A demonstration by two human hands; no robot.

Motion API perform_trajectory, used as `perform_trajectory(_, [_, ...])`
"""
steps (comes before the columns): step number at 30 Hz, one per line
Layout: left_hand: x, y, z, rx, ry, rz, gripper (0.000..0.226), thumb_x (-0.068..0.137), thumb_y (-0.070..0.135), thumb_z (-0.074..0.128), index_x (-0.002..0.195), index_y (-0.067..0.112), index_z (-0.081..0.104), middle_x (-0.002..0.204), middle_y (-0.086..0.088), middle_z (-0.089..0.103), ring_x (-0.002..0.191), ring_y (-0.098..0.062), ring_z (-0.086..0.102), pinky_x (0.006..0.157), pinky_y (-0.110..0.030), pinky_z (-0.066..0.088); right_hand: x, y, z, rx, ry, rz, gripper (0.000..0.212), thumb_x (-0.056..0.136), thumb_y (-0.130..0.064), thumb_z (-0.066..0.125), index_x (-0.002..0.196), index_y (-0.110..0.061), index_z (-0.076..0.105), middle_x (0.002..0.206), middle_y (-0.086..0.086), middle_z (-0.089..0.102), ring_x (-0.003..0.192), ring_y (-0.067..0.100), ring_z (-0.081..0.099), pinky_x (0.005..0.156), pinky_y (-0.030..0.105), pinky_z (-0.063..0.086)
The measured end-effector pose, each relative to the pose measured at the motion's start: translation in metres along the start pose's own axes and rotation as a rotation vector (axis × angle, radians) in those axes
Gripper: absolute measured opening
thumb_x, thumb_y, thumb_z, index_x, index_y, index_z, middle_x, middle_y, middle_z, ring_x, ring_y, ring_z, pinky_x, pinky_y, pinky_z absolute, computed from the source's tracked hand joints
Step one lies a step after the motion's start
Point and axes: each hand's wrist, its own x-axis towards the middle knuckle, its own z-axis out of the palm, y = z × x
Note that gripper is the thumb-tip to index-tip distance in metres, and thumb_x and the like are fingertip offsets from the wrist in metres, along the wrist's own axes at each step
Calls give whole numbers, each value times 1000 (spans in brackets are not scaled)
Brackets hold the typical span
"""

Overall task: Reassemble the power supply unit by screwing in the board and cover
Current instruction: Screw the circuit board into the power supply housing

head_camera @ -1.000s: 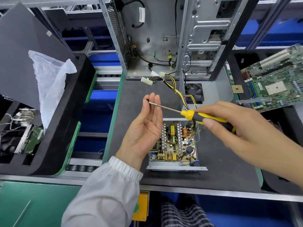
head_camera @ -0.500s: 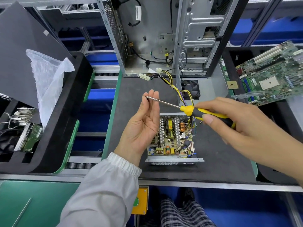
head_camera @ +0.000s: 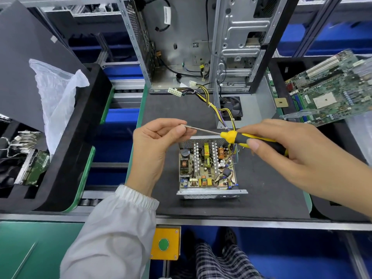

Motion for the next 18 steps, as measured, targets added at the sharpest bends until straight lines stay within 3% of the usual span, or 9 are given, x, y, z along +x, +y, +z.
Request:
perform_trajectory(5, [-1, 5, -11, -27, -29, 39, 7, 80, 17, 74, 85, 18, 79, 78, -4, 76, 80, -21, 75, 76, -26, 58, 8, -6, -8, 16, -38, -26, 30, 93, -39, 39, 113, -34, 61, 79, -8, 57, 75, 13, 53, 66, 27, 38])
perform_trajectory(11, [-6, 6, -8, -222, -11, -97, 12, 75, 27, 71, 81, 20, 78, 72, 3, 71, 76, -10, 70, 75, -21, 56, 13, -10, -8, -4, -41, -67, 31, 93, -36, 41, 116, -33, 62, 76, -10, 53, 71, 6, 50, 61, 14, 34])
perform_trajectory(18, [-3, 2, -7, -517, -51, -209, 18, 71, 25, 83, 83, 15, 75, 71, 3, 64, 70, -8, 64, 72, -21, 54, 14, -7, -8, -38, -23, -101, 34, 94, -44, 37, 120, -37, 58, 77, -14, 48, 72, 4, 49, 63, 18, 35])
